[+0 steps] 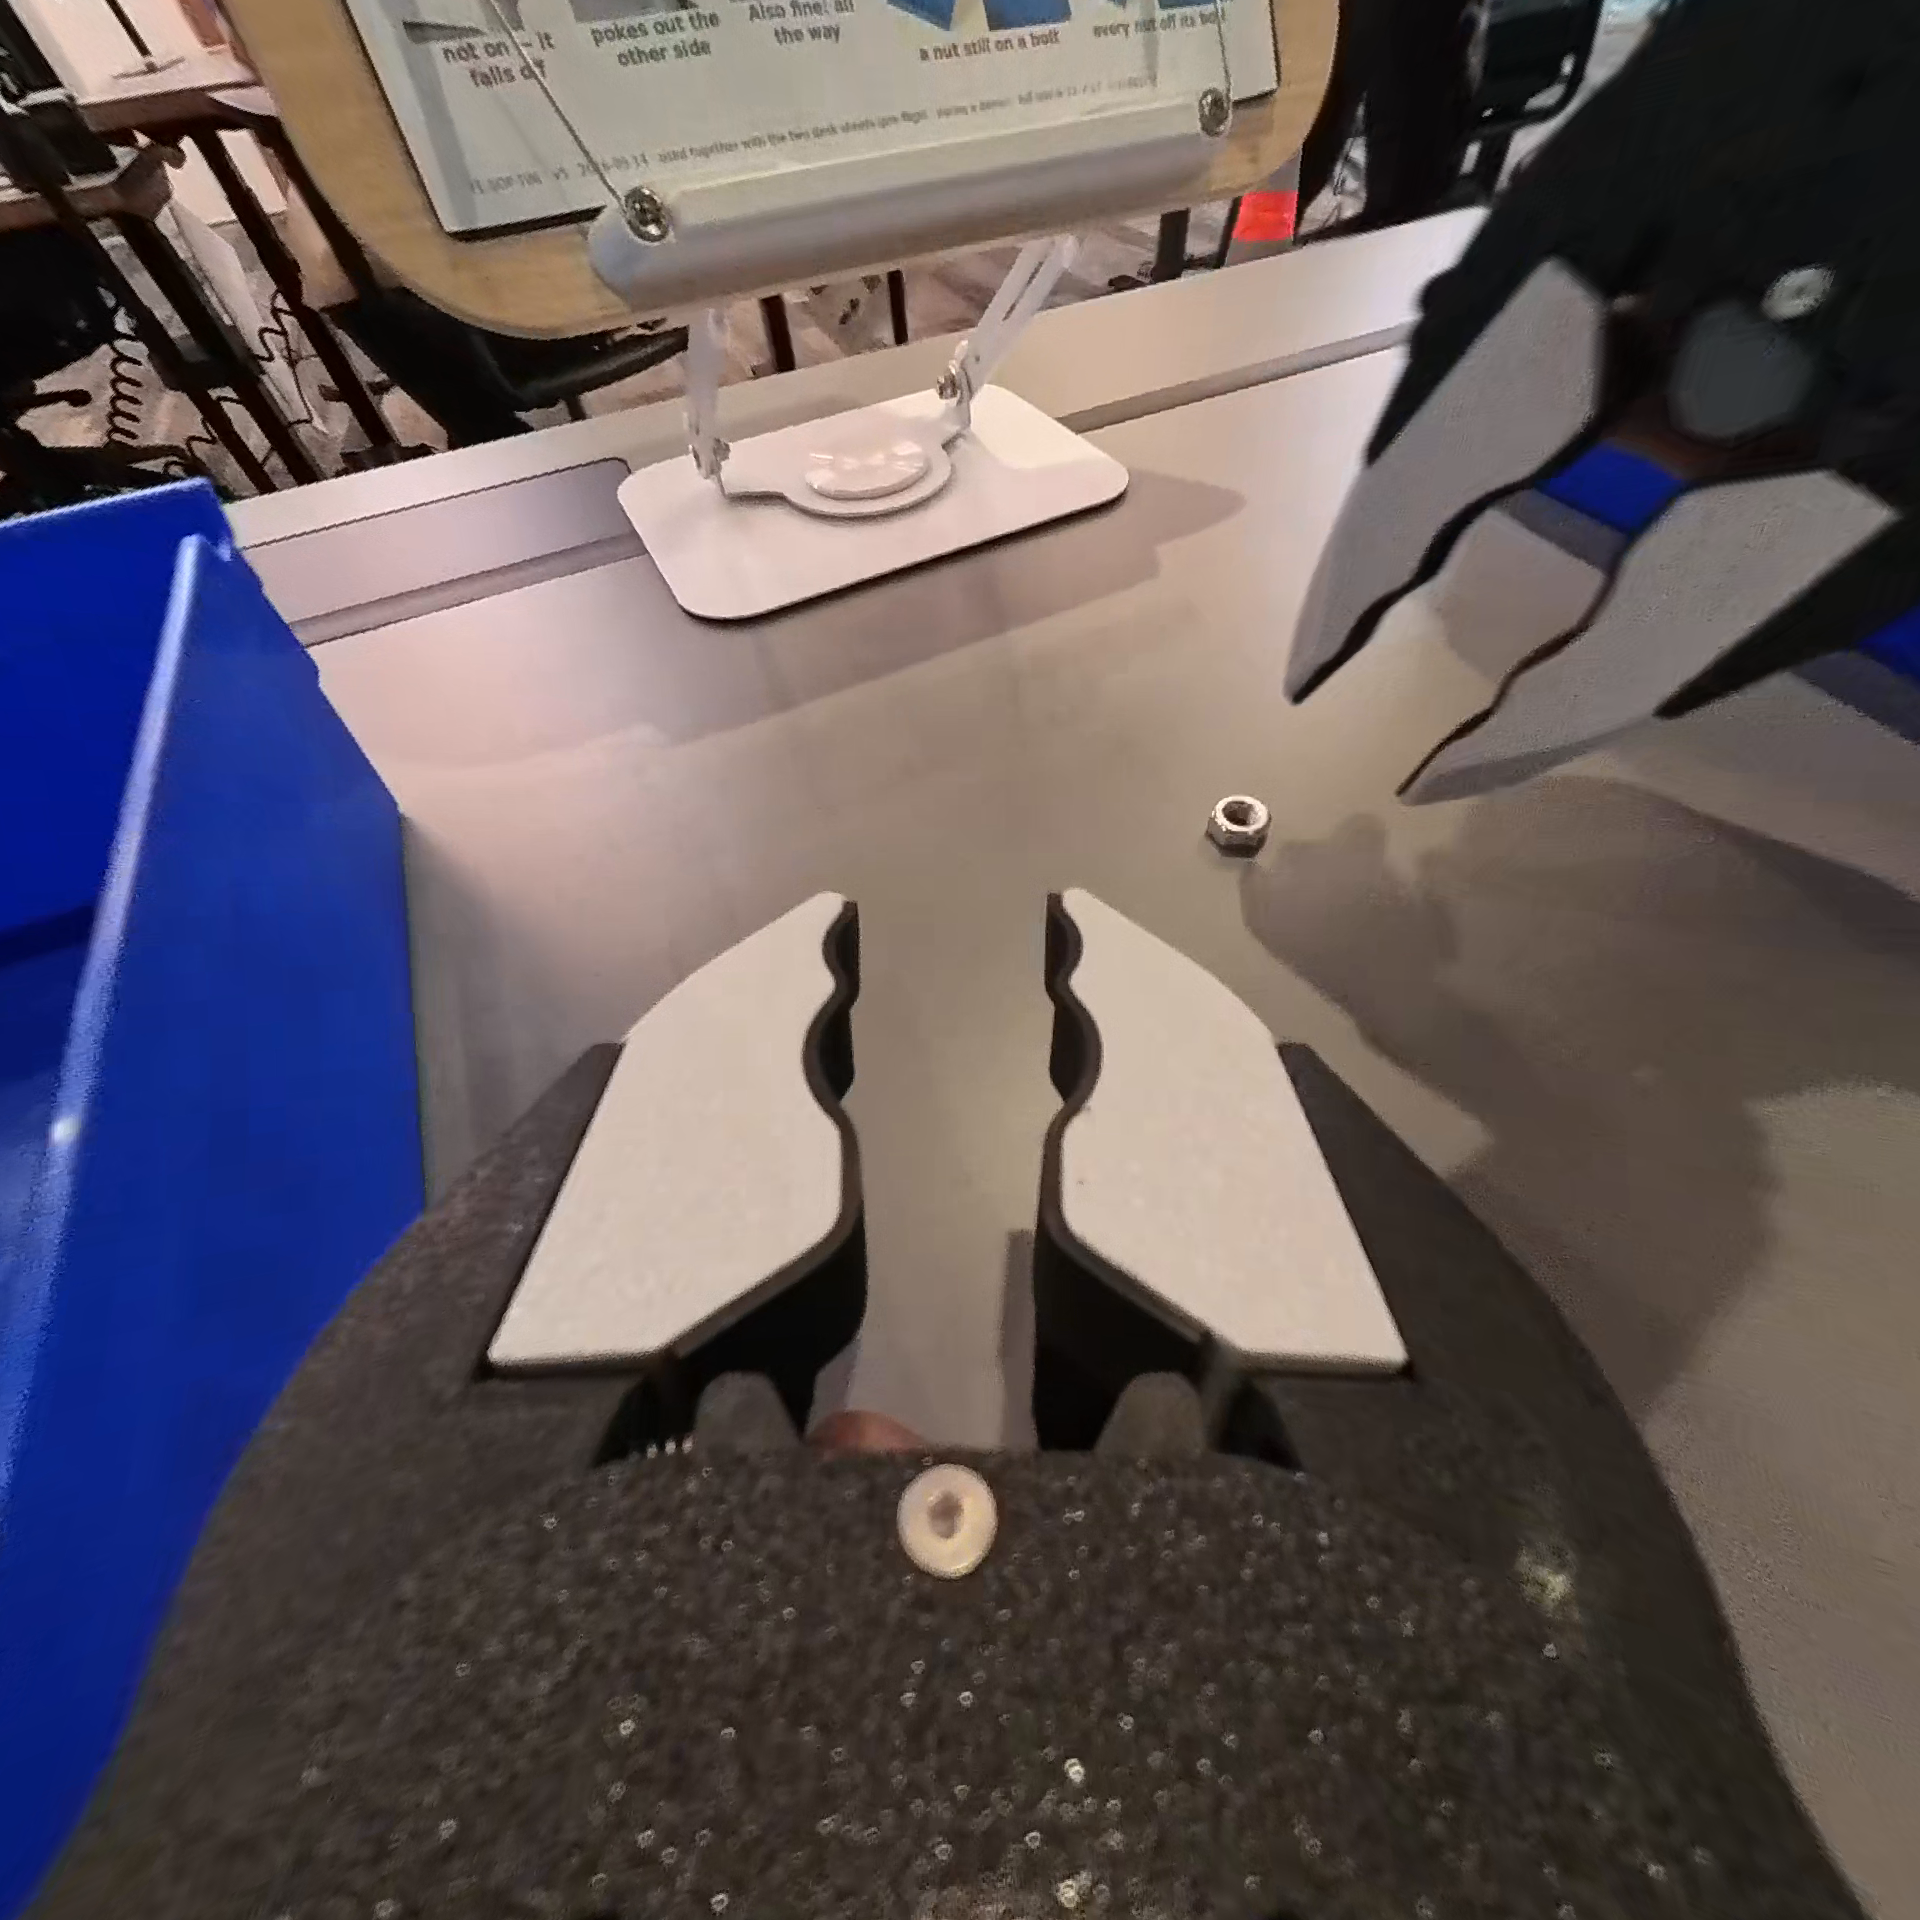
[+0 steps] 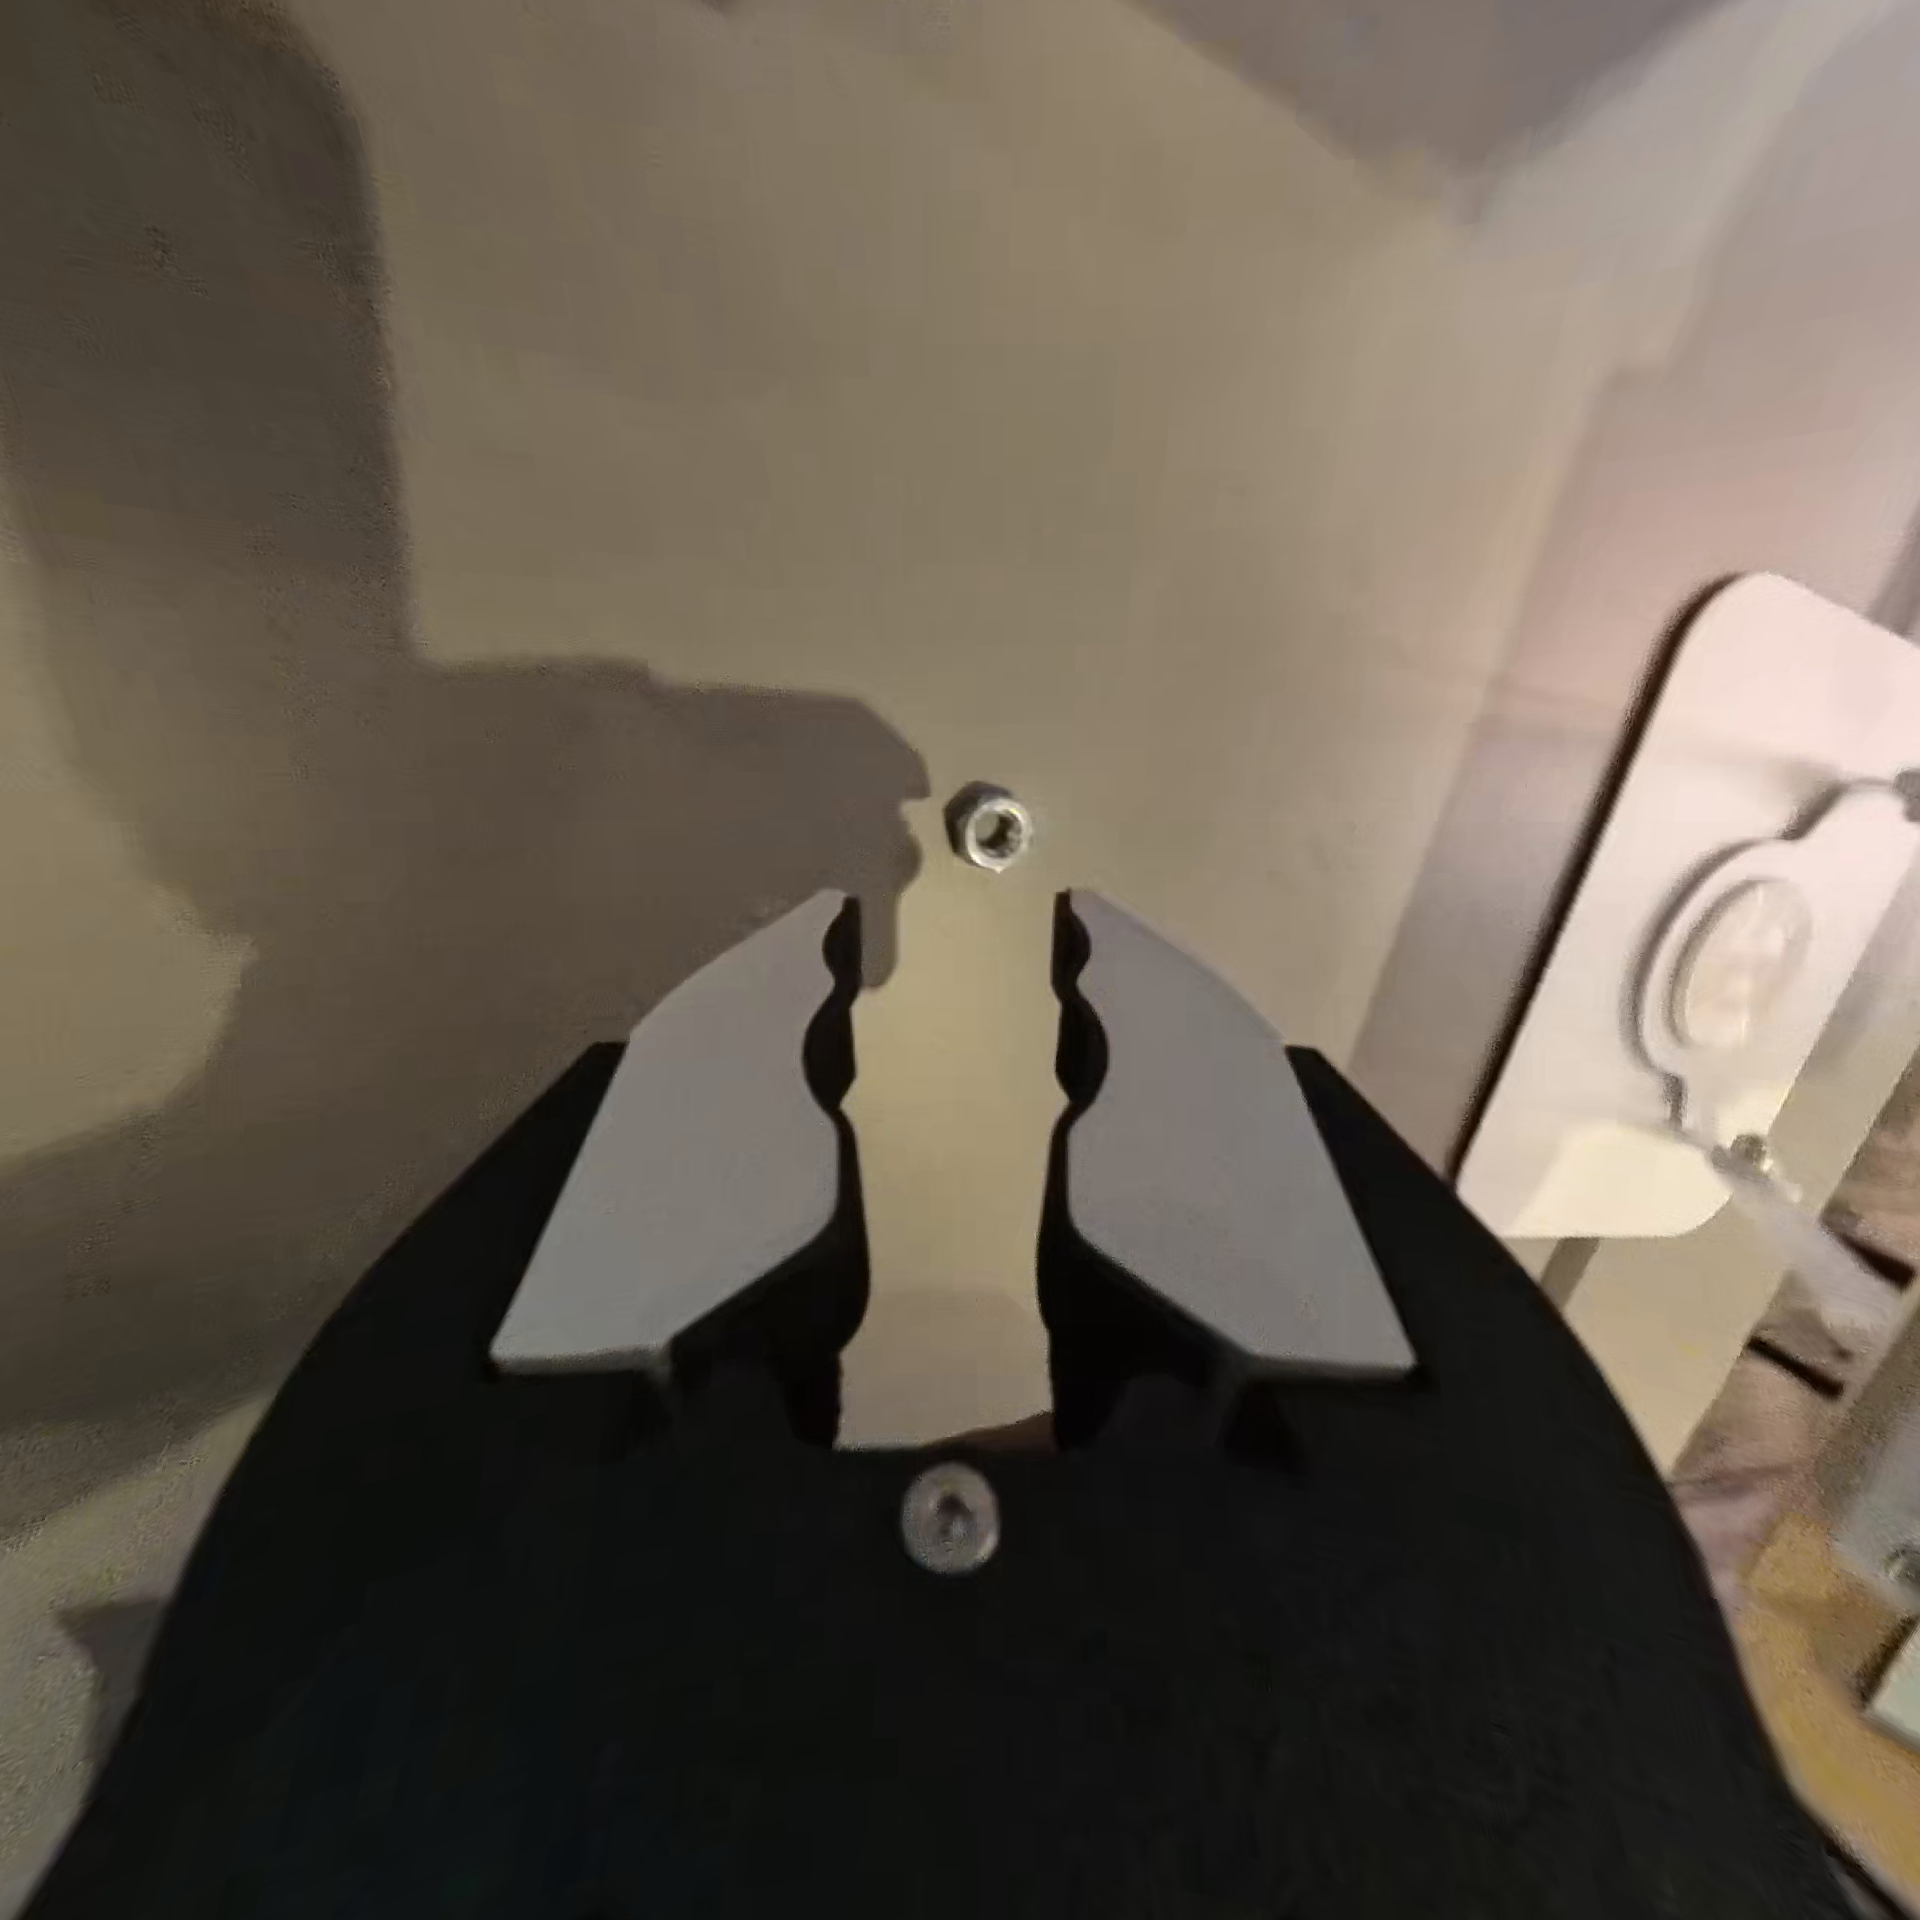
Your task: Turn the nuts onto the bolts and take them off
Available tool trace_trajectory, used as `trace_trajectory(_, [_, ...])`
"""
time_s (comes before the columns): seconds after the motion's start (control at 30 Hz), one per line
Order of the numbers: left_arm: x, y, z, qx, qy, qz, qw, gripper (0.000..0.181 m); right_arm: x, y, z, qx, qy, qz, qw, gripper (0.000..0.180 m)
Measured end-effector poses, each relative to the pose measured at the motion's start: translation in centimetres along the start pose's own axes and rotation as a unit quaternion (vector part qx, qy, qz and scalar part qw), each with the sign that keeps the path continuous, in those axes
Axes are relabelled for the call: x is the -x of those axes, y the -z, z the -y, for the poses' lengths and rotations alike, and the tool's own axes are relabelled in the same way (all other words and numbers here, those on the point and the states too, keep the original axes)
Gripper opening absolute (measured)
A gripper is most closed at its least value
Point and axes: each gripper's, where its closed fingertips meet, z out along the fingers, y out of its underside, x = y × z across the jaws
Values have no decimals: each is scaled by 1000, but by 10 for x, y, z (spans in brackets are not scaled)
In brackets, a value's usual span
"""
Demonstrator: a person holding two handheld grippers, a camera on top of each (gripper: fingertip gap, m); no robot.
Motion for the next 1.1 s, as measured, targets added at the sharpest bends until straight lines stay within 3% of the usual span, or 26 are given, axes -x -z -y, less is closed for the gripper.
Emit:
trace_trajectory(0.07, [-1, 0, -1, 4, -9, 1, 1000, 34, -5, -12, -8, 35, 32, 33, 998, 33])
trace_trajectory(0.2, [-3, 1, -1, 5, -6, -8, 1000, 36, -8, -29, 1, 13, 46, 72, 996, 31])
trace_trajectory(0.4, [-12, 4, 1, 12, 24, -50, 998, 38, -8, -36, 1, 20, 75, 83, 993, 29])
trace_trajectory(0.8, [-25, 5, 3, 13, -15, -57, 998, 40, -1, -44, 3, 15, 66, 123, 990, 17])
trace_trajectory(0.93, [-21, 4, 2, 13, -22, -45, 999, 39, -9, -3, 8, 5, 58, 63, 996, 17])
trace_trajectory(1.1, [-20, 5, 1, 16, -10, -51, 998, 39, -21, 105, -14, 0, 7, -31, 999, 17])
